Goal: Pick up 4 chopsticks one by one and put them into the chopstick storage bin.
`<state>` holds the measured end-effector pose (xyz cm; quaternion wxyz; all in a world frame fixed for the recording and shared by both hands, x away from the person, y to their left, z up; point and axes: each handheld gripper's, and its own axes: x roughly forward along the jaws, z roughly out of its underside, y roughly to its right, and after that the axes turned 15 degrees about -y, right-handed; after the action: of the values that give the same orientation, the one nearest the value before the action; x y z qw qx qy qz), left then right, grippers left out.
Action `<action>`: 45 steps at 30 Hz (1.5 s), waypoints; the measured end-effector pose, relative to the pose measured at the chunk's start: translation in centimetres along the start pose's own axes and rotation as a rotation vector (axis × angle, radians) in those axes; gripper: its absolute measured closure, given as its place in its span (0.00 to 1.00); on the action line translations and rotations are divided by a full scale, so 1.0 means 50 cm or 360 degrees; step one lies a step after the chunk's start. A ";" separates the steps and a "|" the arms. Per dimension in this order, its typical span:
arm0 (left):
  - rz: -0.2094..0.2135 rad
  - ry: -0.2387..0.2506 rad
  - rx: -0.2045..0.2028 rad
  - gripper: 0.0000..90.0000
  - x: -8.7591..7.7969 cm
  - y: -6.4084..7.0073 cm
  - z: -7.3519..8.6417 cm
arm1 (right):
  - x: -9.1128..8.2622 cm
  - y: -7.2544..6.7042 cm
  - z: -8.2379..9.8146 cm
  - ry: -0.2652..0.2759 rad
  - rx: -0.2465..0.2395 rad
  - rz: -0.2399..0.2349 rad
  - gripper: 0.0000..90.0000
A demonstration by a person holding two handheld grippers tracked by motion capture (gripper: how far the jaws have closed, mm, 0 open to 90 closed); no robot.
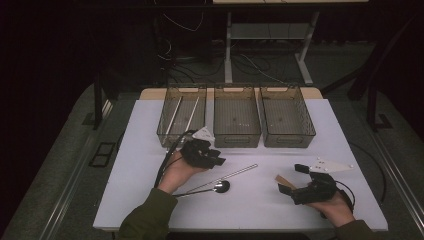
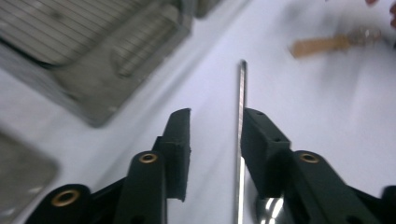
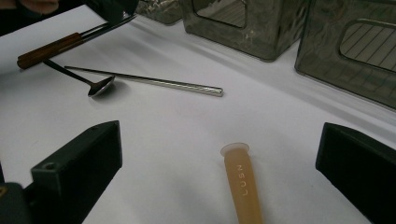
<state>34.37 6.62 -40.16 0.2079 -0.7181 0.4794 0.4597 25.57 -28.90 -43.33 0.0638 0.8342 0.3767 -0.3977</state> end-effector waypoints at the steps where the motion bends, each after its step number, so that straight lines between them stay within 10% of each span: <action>1: 0.0009 -0.0020 0.0014 0.75 0.008 0.004 -0.001 | -0.001 -0.001 0.000 0.0001 -0.0004 0.0000 0.01; 22: -0.0002 -0.0311 0.0111 0.87 0.099 0.031 -0.037 | -0.001 0.000 0.000 0.0000 -0.0010 -0.0002 0.01; 31: -0.0013 -0.0320 0.0068 0.90 0.108 0.036 -0.043 | 0.000 0.000 -0.001 0.0001 -0.0017 0.0001 0.01; 45: -0.0040 -0.0373 0.0211 0.95 0.106 0.035 -0.047 | 0.000 -0.001 0.000 -0.0007 -0.0004 -0.0001 0.01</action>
<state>34.55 1.45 -43.29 0.3153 -0.6502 0.4720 0.5051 25.55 -28.87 -43.31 0.0657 0.8330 0.3774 -0.3991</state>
